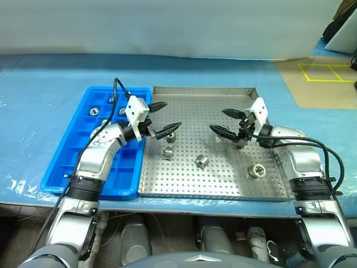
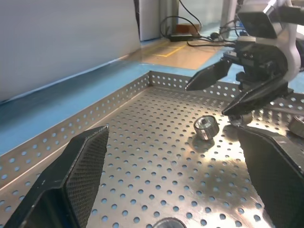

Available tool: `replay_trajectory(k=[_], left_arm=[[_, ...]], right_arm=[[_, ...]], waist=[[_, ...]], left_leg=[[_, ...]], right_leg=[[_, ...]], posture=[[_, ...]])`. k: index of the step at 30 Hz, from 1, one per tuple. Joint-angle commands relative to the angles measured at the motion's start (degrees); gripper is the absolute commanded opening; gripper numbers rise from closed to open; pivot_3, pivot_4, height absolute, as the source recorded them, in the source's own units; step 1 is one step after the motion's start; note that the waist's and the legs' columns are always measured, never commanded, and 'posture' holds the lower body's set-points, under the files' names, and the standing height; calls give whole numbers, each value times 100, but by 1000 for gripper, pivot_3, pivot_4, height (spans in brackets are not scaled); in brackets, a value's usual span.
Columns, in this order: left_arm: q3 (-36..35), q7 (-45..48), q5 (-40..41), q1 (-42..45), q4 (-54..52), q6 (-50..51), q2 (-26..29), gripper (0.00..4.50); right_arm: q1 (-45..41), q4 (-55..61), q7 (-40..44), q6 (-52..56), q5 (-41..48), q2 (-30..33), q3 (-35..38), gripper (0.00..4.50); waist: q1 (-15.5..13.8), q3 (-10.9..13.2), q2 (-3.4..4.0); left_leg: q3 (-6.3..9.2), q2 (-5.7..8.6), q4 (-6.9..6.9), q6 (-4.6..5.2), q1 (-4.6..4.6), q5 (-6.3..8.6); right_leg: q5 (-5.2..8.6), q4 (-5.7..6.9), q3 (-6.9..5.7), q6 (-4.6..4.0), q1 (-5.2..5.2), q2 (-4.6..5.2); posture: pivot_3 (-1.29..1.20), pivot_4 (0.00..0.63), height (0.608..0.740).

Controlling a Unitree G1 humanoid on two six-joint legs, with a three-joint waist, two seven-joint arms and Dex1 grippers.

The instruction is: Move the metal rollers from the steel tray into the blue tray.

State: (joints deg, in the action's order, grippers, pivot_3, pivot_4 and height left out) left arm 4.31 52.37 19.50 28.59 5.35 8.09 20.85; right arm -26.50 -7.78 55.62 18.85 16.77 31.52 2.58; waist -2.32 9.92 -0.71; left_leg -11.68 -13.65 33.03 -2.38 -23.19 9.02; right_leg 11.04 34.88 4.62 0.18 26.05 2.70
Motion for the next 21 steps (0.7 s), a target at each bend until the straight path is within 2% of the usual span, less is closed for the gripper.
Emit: replay_trajectory(k=[1,21], left_arm=[[8,92,-21,6,-136,-34,76,4500],[69,-24,-339,20,2,-223,-8,4500]], right_arm=[[-4,293,48,29,128,78,15,4464],[-246,-38,-59,-243,-32,-55,-139,4464]], waist=[[-2,0,0],[-10,0,0]], left_leg=[[0,0,0,0,0,0],[0,1,0,1,-2,0]], right_leg=[[0,0,0,0,0,0],[0,-1,-2,0,-1,1]], posture=[[-143,150,740],[-120,150,740]])
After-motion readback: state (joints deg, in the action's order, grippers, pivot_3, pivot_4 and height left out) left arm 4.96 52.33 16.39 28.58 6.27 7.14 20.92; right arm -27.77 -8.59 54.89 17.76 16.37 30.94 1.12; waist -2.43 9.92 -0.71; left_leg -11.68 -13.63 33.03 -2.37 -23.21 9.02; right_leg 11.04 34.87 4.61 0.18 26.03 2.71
